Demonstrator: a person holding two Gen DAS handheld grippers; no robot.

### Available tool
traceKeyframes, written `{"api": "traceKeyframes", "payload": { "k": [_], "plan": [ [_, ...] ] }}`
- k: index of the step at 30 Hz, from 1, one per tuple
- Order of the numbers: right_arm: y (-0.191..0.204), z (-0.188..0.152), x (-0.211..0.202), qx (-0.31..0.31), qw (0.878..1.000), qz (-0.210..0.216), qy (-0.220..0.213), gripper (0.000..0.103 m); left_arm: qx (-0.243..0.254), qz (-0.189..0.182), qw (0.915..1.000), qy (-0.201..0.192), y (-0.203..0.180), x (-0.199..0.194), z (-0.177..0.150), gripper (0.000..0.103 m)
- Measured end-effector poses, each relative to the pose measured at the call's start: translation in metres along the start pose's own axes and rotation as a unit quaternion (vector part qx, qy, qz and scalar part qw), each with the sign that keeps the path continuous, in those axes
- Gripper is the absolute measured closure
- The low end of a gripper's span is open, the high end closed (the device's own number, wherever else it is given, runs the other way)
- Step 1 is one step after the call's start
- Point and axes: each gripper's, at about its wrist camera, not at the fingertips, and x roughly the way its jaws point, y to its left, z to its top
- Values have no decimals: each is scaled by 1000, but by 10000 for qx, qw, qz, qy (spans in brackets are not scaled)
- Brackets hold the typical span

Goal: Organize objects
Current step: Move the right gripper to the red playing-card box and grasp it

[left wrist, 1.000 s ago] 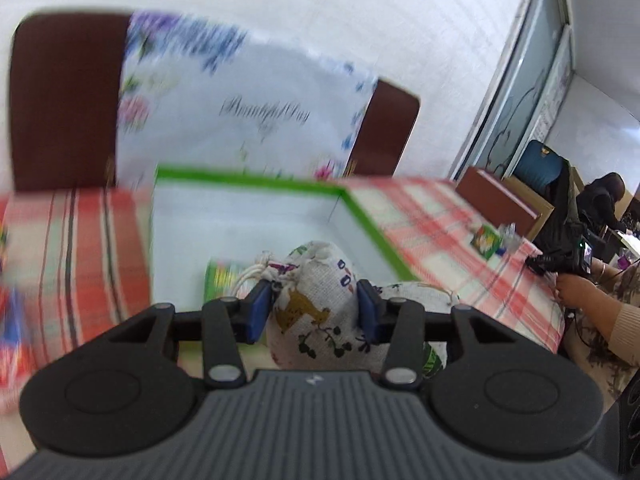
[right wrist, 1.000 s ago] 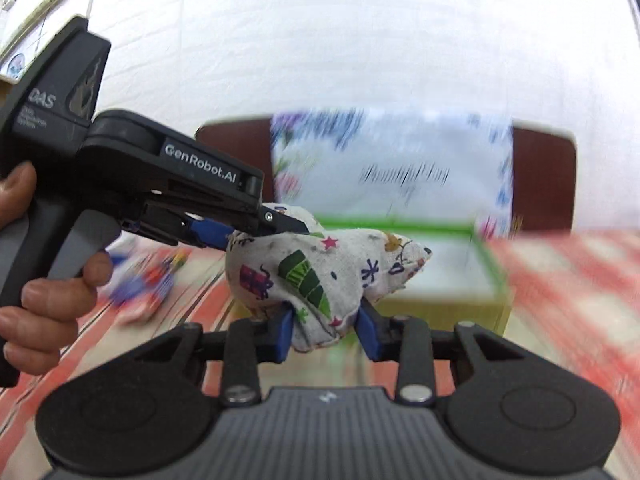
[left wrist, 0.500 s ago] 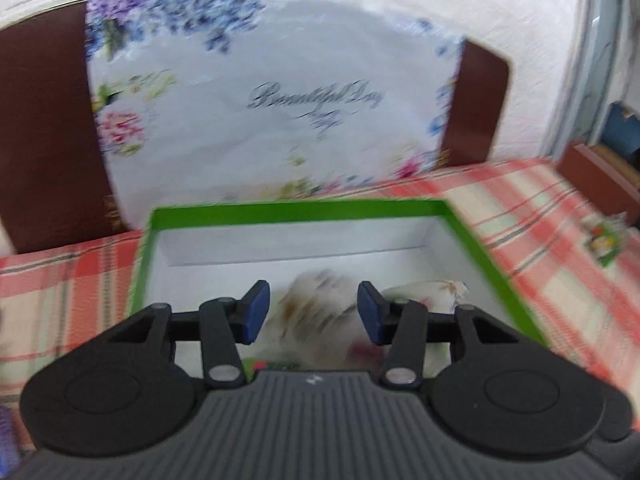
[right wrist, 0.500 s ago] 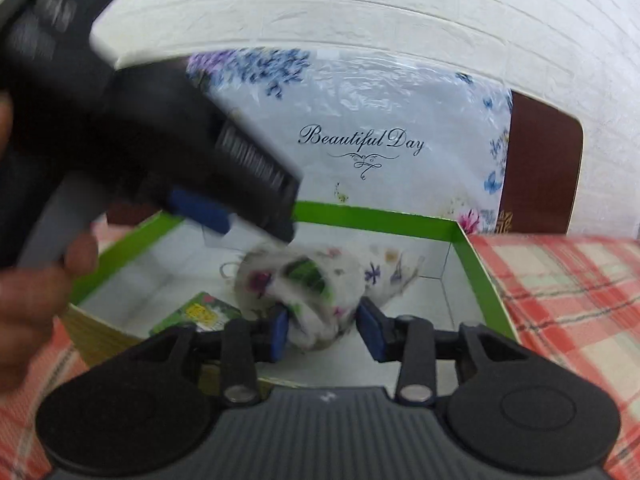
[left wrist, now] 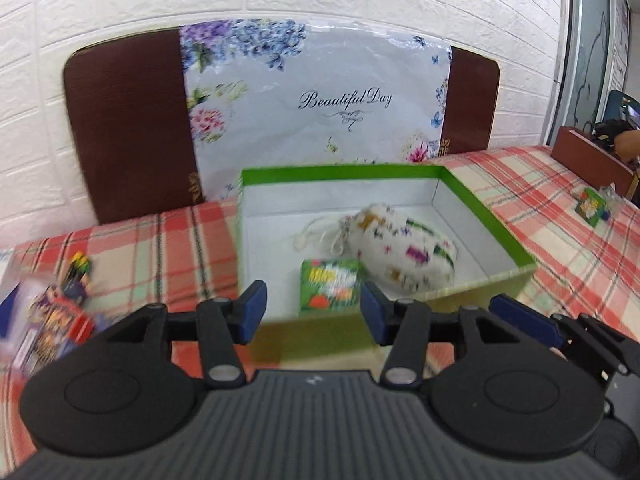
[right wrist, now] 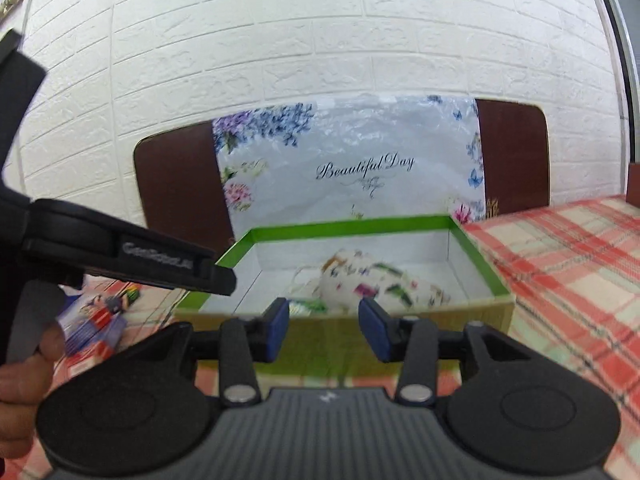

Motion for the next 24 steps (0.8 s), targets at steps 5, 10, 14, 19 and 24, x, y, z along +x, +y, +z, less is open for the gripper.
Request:
{"api": "traceKeyframes", "payload": {
  "k": [5,10,14,19,24],
  "plan": [
    [18,-28,1,36,9969,221,756,62,-110,155,9993,311,34,-24,-43,49],
    [59,-50,8,-269,9888,559,1357,62,-370,593,9949,727,87,-33,-87,49],
    [101,-56,11,-678,9821,826,1549,60,-611,1022,9899,776,133,-45,-114,48],
    [149,-56,15,-1099,9735,1157,1635,59,-848,1449,9846,495,189,-66,-135,46],
    [190,-50,32,-1523,9664,1383,1543,56,-947,1915,9765,299,230,-77,-144,44]
  ]
}}
